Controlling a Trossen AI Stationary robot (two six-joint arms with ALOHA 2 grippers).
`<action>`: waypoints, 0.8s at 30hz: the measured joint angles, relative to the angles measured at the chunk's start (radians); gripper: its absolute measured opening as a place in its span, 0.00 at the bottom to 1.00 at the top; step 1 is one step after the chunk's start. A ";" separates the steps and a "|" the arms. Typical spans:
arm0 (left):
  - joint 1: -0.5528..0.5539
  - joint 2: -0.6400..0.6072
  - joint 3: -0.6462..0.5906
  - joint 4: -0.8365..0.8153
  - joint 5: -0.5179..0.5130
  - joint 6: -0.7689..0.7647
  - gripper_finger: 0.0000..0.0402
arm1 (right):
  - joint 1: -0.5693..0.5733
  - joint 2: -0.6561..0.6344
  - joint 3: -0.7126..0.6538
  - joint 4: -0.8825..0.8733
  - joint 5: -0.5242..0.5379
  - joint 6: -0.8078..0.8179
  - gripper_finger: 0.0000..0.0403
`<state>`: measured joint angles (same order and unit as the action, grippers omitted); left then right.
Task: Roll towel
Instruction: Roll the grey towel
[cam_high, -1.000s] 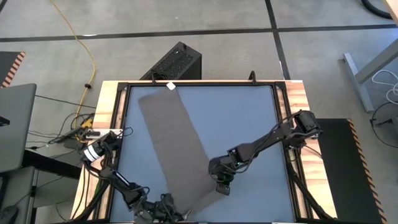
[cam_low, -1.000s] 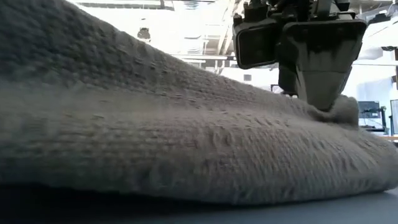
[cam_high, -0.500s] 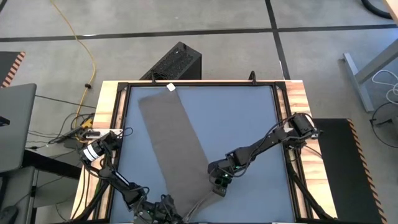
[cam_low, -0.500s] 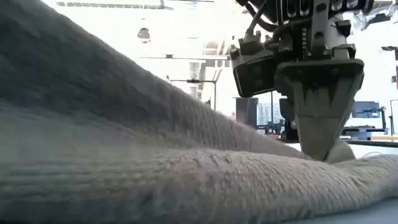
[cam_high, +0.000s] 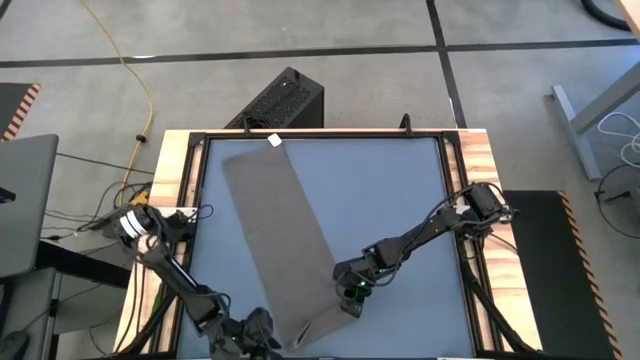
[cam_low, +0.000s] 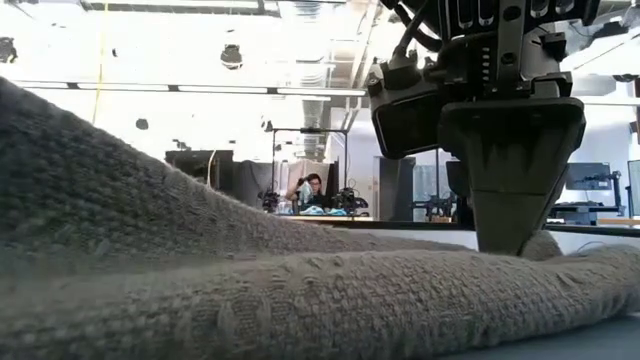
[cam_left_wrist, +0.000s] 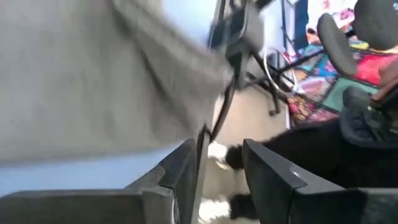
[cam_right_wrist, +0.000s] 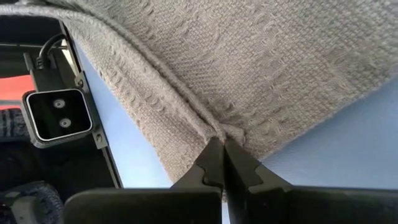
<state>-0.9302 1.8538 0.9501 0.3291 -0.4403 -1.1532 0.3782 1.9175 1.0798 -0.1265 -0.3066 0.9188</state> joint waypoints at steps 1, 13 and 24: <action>0.000 -0.022 0.000 -0.006 -0.036 0.038 0.30 | 0.000 0.000 0.000 0.000 0.002 0.000 0.04; 0.192 -0.020 0.078 0.087 -0.010 0.554 0.22 | 0.000 0.001 0.000 0.001 0.015 -0.002 0.04; 0.322 0.048 0.148 -0.095 0.324 0.567 0.02 | 0.000 0.002 -0.001 0.002 0.017 0.025 0.04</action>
<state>-0.6081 1.9015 1.0977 0.2343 -0.1162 -0.5858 0.3779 1.9190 1.0790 -0.1242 -0.2893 0.9433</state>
